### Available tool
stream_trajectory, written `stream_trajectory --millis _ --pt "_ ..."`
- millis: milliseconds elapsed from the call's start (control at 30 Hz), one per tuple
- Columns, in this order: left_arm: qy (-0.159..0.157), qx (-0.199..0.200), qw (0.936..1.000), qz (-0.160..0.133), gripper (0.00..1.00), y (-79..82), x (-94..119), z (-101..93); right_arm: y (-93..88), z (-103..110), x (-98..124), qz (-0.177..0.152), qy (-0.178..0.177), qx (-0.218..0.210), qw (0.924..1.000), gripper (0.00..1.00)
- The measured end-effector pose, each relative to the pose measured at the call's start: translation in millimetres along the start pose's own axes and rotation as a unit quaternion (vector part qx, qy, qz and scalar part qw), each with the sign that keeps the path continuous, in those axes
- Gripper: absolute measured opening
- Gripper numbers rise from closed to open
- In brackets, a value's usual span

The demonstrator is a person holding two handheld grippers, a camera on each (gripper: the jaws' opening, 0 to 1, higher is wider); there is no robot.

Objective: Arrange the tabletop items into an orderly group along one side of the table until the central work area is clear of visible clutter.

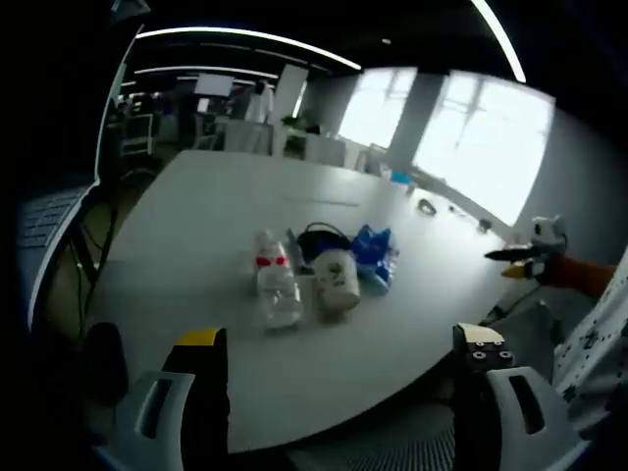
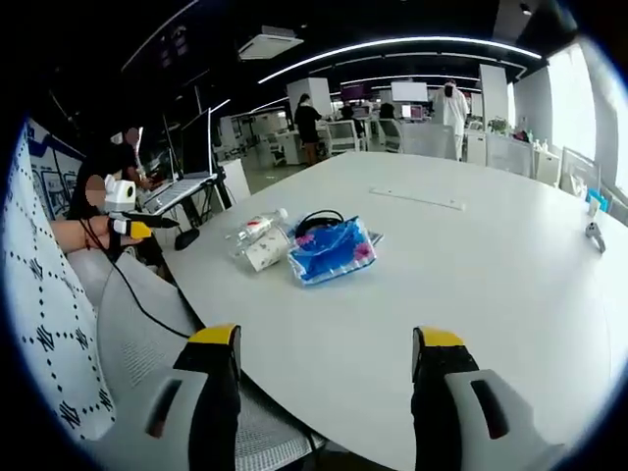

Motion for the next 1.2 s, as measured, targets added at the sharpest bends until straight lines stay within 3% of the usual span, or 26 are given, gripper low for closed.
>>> stream_trajectory --millis 1200 --pt "0.007 0.0 0.9999 -0.008 0.9 3.4 -1.8 -1.2 6.2 -2.7 -5.3 -0.006 0.004 0.005 1.0 0.68"
Point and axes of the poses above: the point that each gripper's makers call its tool centre point, and the gripper's own axes: x roughly backward along the fingers, z roughly to its left, y roughly out of its top, the point moved 4 cm from there along x, roughly backward along the fingers, and after that the axes turned 6 degrees about -y, right-handed, at the moved point
